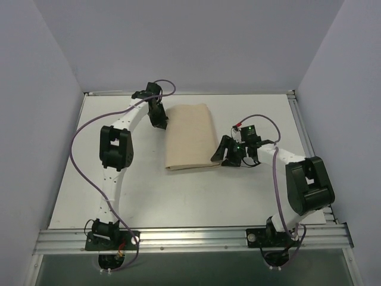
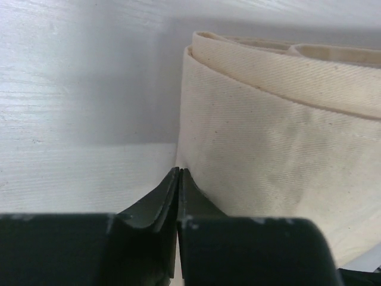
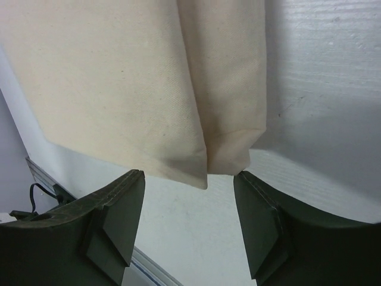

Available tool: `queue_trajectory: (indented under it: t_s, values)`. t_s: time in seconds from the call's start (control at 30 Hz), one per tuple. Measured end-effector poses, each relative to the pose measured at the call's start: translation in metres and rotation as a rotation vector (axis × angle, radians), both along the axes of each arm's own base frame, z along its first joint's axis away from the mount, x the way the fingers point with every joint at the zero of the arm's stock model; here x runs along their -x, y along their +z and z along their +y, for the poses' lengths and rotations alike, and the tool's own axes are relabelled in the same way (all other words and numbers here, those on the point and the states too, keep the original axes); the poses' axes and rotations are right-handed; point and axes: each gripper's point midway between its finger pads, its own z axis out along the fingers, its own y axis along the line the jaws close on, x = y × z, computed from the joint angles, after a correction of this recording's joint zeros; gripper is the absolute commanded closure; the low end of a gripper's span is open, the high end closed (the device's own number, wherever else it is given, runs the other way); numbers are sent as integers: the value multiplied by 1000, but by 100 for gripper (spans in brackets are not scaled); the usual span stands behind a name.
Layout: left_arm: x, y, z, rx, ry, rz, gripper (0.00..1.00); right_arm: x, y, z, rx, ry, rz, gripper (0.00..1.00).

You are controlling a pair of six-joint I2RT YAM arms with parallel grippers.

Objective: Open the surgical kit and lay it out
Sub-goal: Move the surgical kit to the corner of the board, then open the surgical kit at the center of the board.

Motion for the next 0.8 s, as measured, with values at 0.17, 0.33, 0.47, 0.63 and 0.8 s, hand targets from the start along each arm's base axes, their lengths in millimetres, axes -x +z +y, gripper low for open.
queue_trajectory:
  t_s: [0.17,0.33,0.47,0.63,0.8]
  values:
    - [5,-4,10,-53,-1,7,51,-13,31,-4,34,5,-63,31]
    - [53,7,53,-190,94,54,36,-43,64,-3,62,13,-171,31]
    - [90,55,78,-232,129,-19,38,-55,61,-2,81,25,-177,34]
    - [120,129,64,-115,49,-222,41,-50,31,-2,104,44,-92,39]
    - [163,140,23,69,-91,-276,43,-46,19,5,107,68,-61,43]
